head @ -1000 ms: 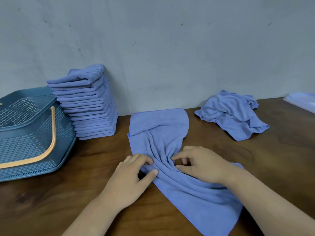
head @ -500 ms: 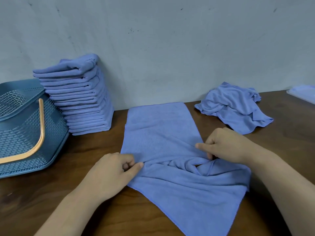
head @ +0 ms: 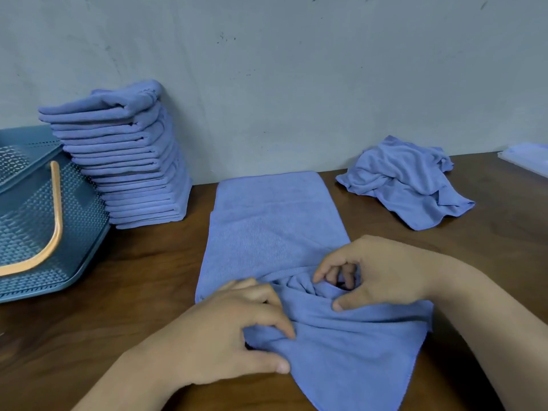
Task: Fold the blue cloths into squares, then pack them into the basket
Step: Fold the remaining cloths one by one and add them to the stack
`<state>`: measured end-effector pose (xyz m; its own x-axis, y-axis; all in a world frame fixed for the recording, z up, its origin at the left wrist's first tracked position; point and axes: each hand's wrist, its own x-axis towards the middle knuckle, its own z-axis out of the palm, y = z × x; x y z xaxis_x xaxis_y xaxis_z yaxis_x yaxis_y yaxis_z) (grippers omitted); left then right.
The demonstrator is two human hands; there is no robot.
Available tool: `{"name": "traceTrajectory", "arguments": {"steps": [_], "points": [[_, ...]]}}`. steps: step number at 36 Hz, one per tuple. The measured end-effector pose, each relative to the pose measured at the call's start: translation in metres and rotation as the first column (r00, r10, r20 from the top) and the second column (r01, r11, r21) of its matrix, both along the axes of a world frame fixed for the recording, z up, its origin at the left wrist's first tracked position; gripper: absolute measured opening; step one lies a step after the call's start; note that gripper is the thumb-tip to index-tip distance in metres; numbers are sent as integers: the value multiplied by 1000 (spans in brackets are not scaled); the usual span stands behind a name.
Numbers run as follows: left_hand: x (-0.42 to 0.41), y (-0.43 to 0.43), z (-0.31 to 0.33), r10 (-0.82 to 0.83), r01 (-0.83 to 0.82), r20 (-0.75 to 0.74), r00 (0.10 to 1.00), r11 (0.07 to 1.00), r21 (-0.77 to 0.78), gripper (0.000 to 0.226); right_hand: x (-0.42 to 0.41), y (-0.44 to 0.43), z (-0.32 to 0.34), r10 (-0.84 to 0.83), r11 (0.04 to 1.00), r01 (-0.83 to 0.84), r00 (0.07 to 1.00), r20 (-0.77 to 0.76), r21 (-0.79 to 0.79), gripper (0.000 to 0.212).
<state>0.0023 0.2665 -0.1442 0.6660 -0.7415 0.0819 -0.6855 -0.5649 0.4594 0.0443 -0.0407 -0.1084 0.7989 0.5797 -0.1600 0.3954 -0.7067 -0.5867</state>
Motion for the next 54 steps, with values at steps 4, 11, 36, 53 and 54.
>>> {"name": "traceTrajectory", "arguments": {"steps": [4, 11, 36, 53, 54], "points": [[-1, 1, 1, 10, -10, -7, 1000, 1000, -7, 18, 0, 3, -2, -15, 998, 17, 999, -33, 59, 9], [-3, 18, 14, 36, -127, -385, 922, 969, -213, 17, 4, -14, 8, 67, 938, 47, 948, -311, 344, 20], [28, 26, 0, 613, -714, -388, 688, 665, -217, 21, 24, -9, -20, -383, 905, 367, 923, 41, 216, 31], [24, 67, 21, 362, -500, -603, 711, 863, -71, 34, 5, -11, 9, -35, 955, 94, 977, -209, 282, 15], [24, 66, 22, 383, -507, -527, 759, 855, -108, 39, 4, -11, 9, -18, 950, 77, 981, -193, 302, 13]]}}
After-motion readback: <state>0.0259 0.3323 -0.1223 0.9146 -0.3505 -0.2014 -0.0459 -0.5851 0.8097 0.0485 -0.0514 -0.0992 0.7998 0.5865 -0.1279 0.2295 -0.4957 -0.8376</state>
